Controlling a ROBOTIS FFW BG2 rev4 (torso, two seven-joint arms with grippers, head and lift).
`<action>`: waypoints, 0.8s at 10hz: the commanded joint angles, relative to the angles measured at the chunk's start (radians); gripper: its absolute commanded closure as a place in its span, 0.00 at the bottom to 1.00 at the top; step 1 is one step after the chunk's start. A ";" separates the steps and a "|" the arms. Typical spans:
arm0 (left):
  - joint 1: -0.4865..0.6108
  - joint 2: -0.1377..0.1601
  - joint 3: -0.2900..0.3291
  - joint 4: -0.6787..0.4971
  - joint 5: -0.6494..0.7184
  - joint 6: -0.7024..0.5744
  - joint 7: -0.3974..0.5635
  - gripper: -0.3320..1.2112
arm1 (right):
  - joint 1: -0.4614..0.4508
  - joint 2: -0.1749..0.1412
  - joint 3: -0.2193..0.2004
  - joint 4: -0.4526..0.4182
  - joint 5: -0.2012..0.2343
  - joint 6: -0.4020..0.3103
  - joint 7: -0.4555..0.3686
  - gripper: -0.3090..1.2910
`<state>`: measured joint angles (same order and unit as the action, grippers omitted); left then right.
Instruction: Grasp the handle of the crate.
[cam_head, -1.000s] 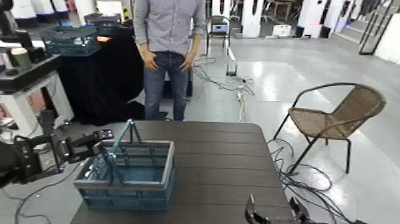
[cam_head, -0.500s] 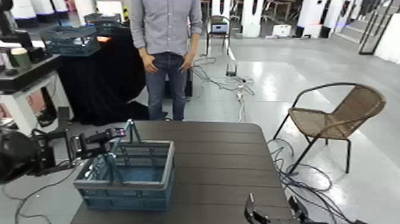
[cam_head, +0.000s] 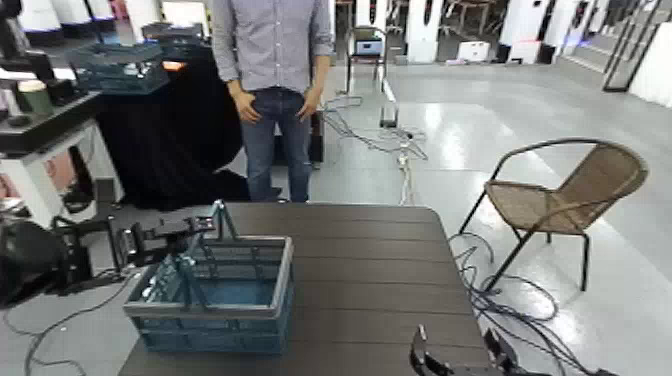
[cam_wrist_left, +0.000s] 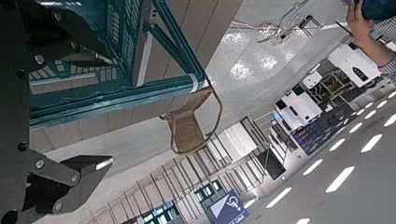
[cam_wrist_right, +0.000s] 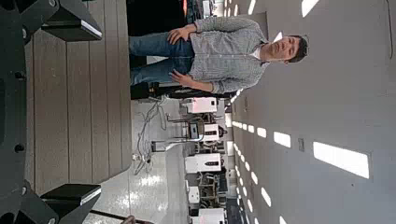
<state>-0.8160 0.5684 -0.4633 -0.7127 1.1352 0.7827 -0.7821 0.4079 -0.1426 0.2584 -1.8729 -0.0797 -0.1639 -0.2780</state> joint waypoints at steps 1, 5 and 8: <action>0.005 -0.001 0.003 0.001 0.002 0.001 -0.003 0.99 | 0.000 -0.002 -0.001 0.000 -0.003 0.001 0.000 0.29; 0.021 -0.005 0.008 -0.004 0.009 0.003 -0.012 0.99 | 0.002 0.000 -0.002 0.000 -0.005 0.001 -0.001 0.29; 0.064 -0.010 0.044 -0.068 0.012 0.015 -0.009 0.99 | 0.006 0.000 -0.005 -0.002 -0.005 0.001 -0.001 0.29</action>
<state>-0.7640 0.5593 -0.4304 -0.7587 1.1469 0.7929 -0.7909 0.4133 -0.1425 0.2538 -1.8736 -0.0844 -0.1626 -0.2792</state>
